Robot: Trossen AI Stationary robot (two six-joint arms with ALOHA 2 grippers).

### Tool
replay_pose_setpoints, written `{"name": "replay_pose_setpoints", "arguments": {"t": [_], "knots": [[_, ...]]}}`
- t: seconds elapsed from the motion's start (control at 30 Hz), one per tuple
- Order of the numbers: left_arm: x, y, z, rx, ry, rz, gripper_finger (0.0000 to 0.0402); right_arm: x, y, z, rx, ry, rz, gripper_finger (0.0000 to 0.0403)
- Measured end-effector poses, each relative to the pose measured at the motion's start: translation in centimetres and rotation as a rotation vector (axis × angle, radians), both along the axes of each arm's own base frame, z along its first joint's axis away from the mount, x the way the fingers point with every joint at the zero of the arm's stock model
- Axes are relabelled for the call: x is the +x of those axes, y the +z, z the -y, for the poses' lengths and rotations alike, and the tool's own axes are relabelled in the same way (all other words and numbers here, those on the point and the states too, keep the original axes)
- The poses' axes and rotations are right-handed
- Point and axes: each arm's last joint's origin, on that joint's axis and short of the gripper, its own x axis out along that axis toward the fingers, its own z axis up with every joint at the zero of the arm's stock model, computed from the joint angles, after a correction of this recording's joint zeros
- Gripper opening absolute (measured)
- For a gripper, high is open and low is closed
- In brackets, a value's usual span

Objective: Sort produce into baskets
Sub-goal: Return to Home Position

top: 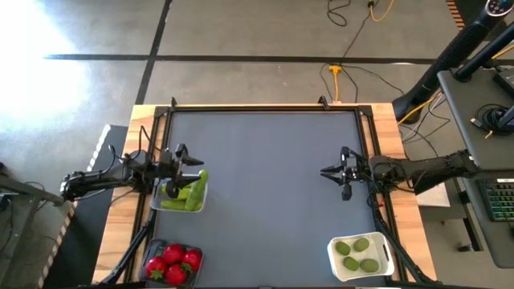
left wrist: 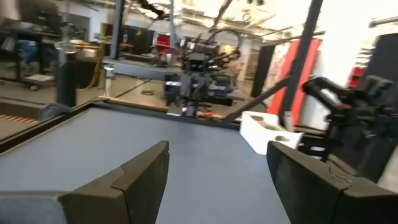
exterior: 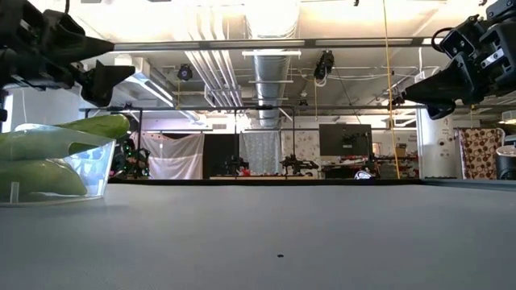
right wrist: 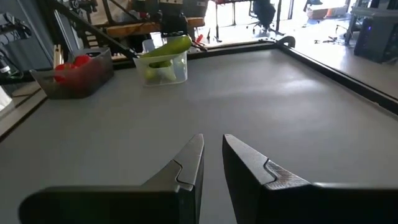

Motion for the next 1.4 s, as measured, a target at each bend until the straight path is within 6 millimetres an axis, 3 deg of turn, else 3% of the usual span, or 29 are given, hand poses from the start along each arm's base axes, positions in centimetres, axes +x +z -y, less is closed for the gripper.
{"name": "replay_pose_setpoints", "arguments": {"t": [0.23,0.5,1.4], "knots": [[0.04,-0.01,0.07,-0.008,0.098,0.0,0.0253,0.01,0.0,0.0,0.0,0.0,0.0,0.0052],[0.26,-0.73,0.08,-0.022,0.108,-0.095,0.0253,0.01,0.01,0.0,0.0,0.0,0.001,0.0052],[0.47,-0.74,0.06,-0.019,0.111,-0.121,0.0253,0.01,0.01,0.0,0.0,0.0,0.001,0.0052]]}}
